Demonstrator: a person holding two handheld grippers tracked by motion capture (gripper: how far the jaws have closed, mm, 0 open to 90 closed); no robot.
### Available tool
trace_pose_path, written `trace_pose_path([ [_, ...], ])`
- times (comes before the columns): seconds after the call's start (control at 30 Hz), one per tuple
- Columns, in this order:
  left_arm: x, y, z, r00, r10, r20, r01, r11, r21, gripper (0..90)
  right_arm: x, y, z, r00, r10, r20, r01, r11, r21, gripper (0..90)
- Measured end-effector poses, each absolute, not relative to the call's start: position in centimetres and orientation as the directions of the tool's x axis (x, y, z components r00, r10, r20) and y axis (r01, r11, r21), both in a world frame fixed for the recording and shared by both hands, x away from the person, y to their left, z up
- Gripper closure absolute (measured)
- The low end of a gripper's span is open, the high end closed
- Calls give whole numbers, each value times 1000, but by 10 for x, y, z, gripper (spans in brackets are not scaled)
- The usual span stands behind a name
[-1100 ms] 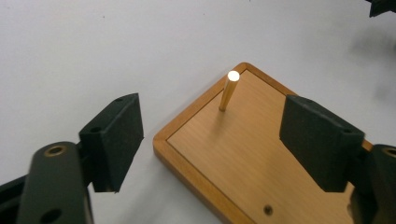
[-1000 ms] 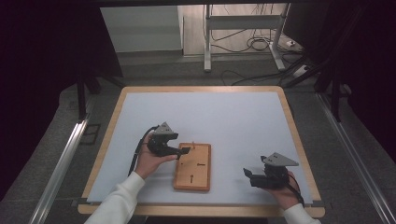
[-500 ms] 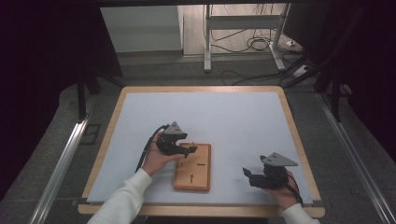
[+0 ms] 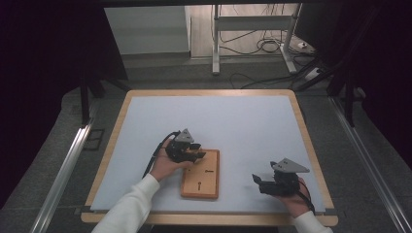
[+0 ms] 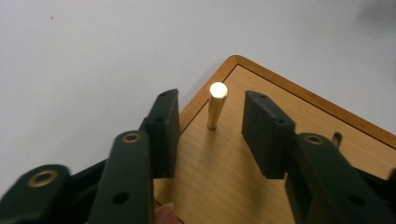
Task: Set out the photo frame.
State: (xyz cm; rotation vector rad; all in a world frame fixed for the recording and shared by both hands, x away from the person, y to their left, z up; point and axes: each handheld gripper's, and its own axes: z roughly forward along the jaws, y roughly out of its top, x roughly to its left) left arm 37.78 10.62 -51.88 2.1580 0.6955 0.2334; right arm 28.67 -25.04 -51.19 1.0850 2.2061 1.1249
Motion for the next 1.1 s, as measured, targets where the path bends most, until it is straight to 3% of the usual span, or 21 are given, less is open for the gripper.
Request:
trace_pose_path([
  [0.33, 383, 103, -522, 838, 539, -80, 396, -502, 769, 816, 287, -253, -513, -597, 802, -26, 452, 363, 815, 165],
  [1.1, 393, 106, -521, 828, 522, -204, 479, -470, 741, 826, 281, -242, -509, -632, 775, -1, 436, 357, 826, 175],
])
